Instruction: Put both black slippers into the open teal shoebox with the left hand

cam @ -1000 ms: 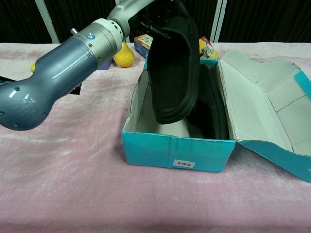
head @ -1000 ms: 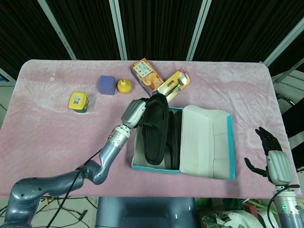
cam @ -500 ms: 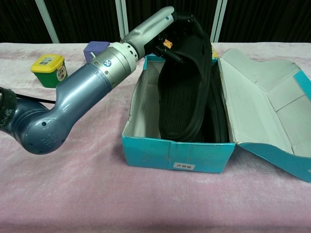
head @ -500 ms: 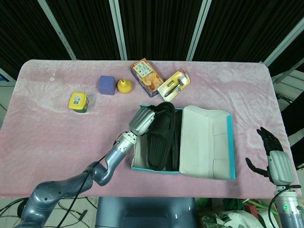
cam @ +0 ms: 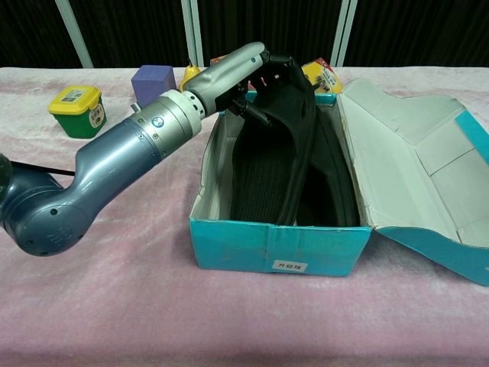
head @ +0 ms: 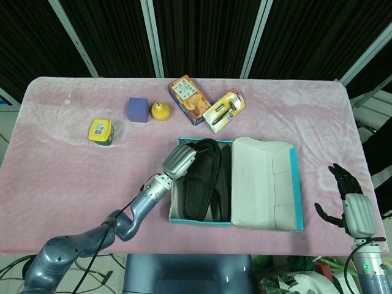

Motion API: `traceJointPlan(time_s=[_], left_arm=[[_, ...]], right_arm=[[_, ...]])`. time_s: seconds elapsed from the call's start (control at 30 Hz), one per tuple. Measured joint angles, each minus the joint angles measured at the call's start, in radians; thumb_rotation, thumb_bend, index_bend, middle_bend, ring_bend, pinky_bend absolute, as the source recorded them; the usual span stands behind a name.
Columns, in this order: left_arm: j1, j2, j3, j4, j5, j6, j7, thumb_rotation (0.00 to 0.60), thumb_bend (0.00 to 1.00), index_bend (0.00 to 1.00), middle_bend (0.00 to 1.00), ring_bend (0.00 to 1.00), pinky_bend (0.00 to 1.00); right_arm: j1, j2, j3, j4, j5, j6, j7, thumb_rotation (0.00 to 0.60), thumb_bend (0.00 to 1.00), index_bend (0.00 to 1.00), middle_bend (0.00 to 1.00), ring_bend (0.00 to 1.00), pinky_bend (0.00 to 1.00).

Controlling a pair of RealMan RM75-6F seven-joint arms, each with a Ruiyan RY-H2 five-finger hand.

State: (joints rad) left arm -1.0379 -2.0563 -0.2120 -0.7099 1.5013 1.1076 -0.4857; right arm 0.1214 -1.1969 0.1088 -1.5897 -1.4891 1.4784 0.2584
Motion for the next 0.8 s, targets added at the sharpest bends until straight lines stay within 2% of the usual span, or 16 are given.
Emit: traceJointPlan(time_s=[0.2,0.33,0.63,0.8], left_arm=[[0.009,0.017,0.002,-0.021,-0.022,-0.038,0.062,0.597,0.25,0.35,0.46,0.4,0.52],[0.017,0.035,-0.005,-0.064,-0.048,-0.066,0.125,0.568,0.22,0.33,0.42,0.4,0.52],[0.042,0.112,-0.028,-0.252,-0.17,-0.188,0.347,0.536,0.11,0.26,0.33,0.38,0.52],[0.045,0.152,-0.051,-0.344,-0.264,-0.253,0.472,0.44,0.05,0.18,0.26,0.31,0.45]], right_arm=[[0.001,-0.001,0.001,-0.003,0.002,-0.003,-0.003,0.6,0.23,0.0,0.02,0.0,0.09],[0.001,-0.001,0.001,-0.002,0.004,-0.004,-0.003,0.6,0.23,0.0,0.02,0.0,0.09],[0.004,-0.004,0.001,0.001,0.004,-0.009,-0.001,0.6,0.22,0.0,0.02,0.0,0.09],[0.002,-0.004,0.0,0.001,0.004,-0.007,-0.002,0.6,0.23,0.0,0.02,0.0,0.09]])
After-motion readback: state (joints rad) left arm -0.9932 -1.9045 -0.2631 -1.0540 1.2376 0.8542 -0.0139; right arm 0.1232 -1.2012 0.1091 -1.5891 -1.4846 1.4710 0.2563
